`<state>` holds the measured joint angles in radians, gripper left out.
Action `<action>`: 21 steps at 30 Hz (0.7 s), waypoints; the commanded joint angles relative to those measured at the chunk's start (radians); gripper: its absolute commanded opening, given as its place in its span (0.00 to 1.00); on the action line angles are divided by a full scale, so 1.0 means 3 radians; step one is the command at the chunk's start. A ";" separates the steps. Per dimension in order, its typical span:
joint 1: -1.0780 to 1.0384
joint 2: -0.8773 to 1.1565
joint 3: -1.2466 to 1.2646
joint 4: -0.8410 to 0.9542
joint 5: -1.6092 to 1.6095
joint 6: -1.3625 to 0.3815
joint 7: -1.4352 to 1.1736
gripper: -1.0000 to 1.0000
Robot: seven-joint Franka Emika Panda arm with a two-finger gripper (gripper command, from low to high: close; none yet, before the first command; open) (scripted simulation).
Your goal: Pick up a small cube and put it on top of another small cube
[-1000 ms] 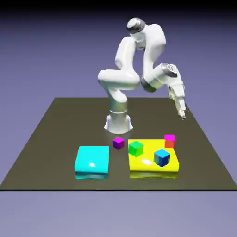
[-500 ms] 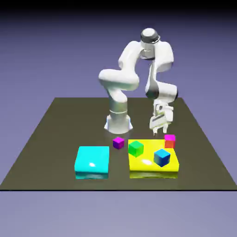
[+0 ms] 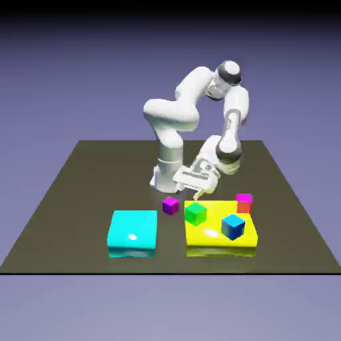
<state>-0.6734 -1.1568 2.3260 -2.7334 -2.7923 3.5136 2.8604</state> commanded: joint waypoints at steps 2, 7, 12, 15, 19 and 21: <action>-0.0039 -0.0033 0.0133 0.0004 -0.0159 0.0027 0.0121 0.50; -0.0522 -0.0429 0.0431 0.0186 -0.0064 -0.0411 0.0115 0.50; -0.0401 -0.0330 0.0357 0.0141 -0.0087 -0.0301 0.0116 0.00; -0.0039 -0.0033 0.0132 0.0004 -0.0159 0.0027 0.0121 0.00; 0.0229 0.0249 -0.0305 0.0239 0.0204 -0.0379 -0.0330 0.00; 0.0404 0.0267 -0.0546 0.0341 0.0297 -0.0473 -0.0460 0.00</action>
<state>-0.5522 -1.0768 2.1622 -2.6312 -2.7029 3.3726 2.7221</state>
